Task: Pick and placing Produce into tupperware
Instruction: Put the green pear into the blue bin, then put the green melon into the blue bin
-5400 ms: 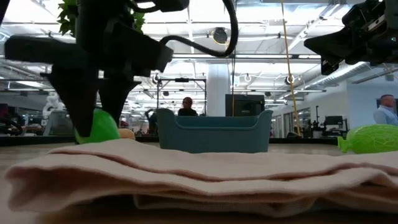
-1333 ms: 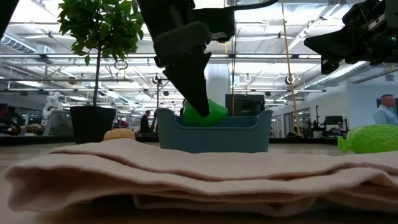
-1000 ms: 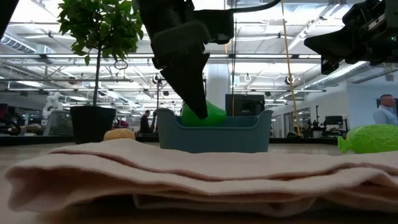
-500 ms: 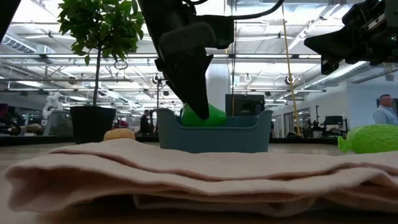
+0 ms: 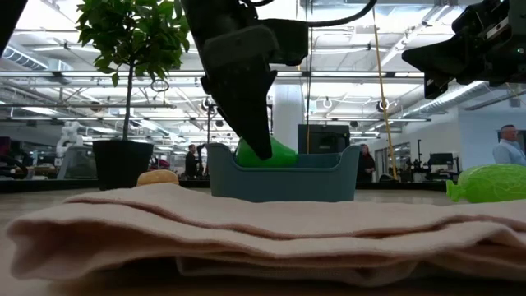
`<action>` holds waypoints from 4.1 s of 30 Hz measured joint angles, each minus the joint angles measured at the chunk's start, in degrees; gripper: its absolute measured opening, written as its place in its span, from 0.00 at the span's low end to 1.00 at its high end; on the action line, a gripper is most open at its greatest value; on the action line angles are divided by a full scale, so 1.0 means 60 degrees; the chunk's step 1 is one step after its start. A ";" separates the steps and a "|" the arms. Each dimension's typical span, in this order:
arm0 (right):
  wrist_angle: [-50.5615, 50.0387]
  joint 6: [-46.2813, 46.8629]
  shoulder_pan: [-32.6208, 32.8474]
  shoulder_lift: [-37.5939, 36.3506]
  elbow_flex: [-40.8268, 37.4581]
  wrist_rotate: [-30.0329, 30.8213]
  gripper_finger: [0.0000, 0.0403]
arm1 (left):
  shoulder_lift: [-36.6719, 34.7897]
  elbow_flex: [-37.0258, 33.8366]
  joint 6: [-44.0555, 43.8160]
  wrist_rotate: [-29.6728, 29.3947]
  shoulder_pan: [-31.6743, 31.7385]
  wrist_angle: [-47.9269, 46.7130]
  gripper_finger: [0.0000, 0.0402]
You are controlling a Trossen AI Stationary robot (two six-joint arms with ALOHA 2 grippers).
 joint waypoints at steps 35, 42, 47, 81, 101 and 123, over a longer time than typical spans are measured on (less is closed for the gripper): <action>-0.0007 -0.0003 0.0000 0.0052 0.0000 0.0000 0.00 | 0.0576 0.0007 0.0510 0.0424 0.0409 0.0040 0.59; -0.0007 0.0000 -0.0001 0.0052 0.0000 0.0000 0.00 | 0.0582 0.0007 0.0510 0.0449 0.0428 0.0036 0.59; -0.0007 -0.0002 0.0001 0.0052 0.0000 0.0000 0.00 | 0.0583 0.0007 0.0586 0.0453 0.0428 0.0036 0.59; -0.0004 0.0000 0.0001 0.0052 0.0000 0.0000 0.00 | 0.0616 0.0021 0.0997 0.0379 0.0428 0.0036 0.76; -0.0004 0.0000 -0.0001 0.0052 0.0000 0.0000 0.00 | 0.0089 0.0040 0.1169 0.0168 0.0414 -0.0359 0.76; -0.0007 0.0000 0.0001 0.0059 0.0000 -0.0004 0.00 | -0.0943 0.0040 0.1228 -0.0312 0.0392 -0.0838 0.40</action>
